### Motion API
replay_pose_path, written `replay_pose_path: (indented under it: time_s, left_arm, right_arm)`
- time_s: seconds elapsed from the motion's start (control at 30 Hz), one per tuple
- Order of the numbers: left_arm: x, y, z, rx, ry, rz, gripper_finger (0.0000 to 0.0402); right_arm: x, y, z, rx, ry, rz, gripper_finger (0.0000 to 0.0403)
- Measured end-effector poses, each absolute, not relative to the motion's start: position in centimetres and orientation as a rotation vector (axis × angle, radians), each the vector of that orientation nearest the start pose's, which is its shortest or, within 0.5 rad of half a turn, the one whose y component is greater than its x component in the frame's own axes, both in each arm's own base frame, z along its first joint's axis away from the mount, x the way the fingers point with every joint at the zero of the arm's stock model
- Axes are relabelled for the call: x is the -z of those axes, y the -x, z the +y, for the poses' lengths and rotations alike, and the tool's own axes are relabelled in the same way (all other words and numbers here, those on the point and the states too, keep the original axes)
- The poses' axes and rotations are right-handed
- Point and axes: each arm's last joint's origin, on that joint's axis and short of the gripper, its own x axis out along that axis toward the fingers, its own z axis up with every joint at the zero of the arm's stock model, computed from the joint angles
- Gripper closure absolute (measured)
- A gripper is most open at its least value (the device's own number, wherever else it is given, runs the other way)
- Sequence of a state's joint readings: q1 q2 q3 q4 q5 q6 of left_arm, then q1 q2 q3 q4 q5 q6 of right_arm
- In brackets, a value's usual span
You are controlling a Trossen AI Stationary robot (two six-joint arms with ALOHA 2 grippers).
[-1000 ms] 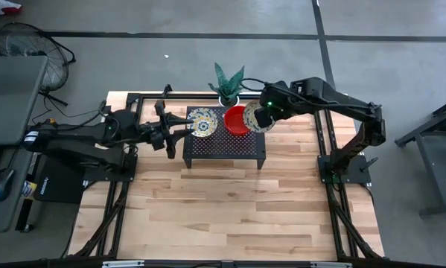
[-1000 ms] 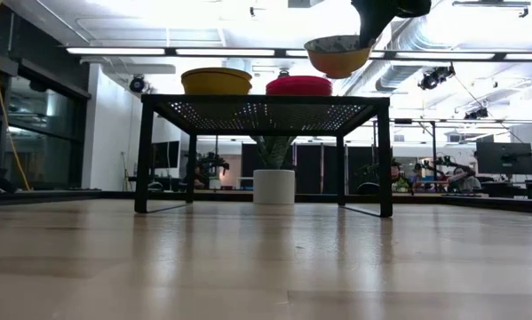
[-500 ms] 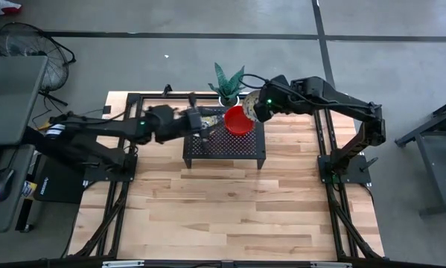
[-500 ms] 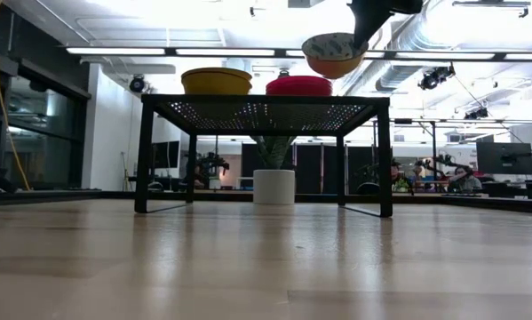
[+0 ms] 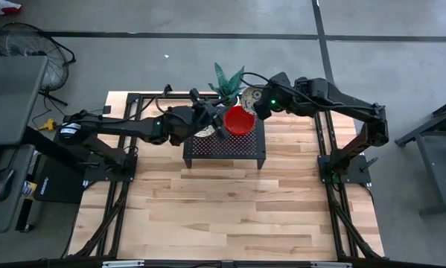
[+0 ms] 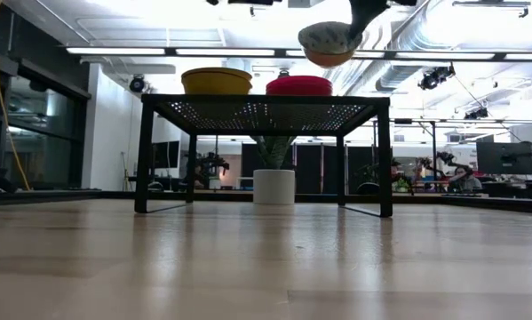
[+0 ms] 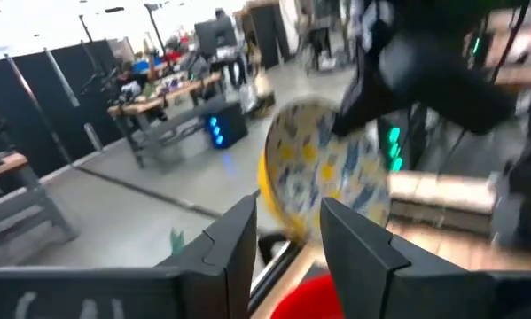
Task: Pick & Place Mini bowls
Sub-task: Stack the yellow bowl on the yellow bowls on the shelf
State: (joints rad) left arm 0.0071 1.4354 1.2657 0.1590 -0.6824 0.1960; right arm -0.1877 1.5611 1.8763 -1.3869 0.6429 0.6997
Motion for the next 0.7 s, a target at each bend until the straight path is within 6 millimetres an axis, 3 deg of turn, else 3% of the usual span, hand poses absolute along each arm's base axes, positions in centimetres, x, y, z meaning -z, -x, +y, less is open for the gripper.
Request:
replay_pose_path:
  time_s: [0.23, 0.4, 0.7]
  left_arm:
    - [-37.6, -33.5, 3.4, -0.640, -0.004, 0.023, 0.0278]
    - [-36.5, -34.3, 4.0, -0.603, 0.047, 0.048, 0.0278]
    - [-36.2, -35.3, 4.0, -0.579, 0.108, -0.019, 0.0278]
  right_arm:
    - [-42.5, -27.3, -5.8, 1.090, -0.233, 0.684, 0.0403]
    - [-42.9, -27.3, -5.2, 1.102, -0.184, 0.650, 0.0403]
    - [-43.1, -27.6, -4.3, 1.089, -0.131, 0.623, 0.0403]
